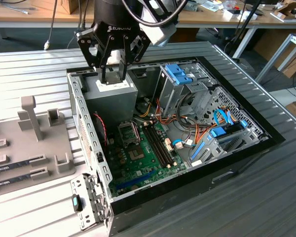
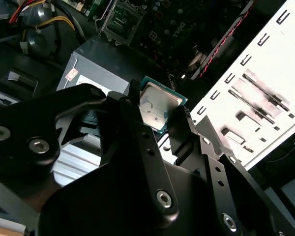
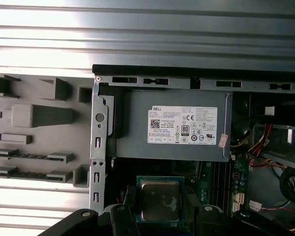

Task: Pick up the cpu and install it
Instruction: 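Pick up the cpu and move it towards the insertion slot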

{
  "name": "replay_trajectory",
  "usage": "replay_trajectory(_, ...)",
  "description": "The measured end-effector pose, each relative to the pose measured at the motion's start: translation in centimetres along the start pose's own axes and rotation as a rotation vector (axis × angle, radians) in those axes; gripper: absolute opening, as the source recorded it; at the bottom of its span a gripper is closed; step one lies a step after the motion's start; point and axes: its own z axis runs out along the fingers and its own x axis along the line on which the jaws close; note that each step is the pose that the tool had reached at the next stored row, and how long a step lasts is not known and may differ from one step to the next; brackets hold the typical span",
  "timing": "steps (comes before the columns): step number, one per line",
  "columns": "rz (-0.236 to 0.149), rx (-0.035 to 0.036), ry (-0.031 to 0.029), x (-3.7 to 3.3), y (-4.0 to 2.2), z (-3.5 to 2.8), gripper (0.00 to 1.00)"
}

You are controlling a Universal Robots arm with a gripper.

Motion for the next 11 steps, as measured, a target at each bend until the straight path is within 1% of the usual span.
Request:
replay_trajectory(7,0.000,0.0000,0.0000,-0.40,-0.13,0.23,0.47)
replay_trajectory(11,0.000,0.0000,-0.0001,-0.80,-0.22,0.39,0.47)
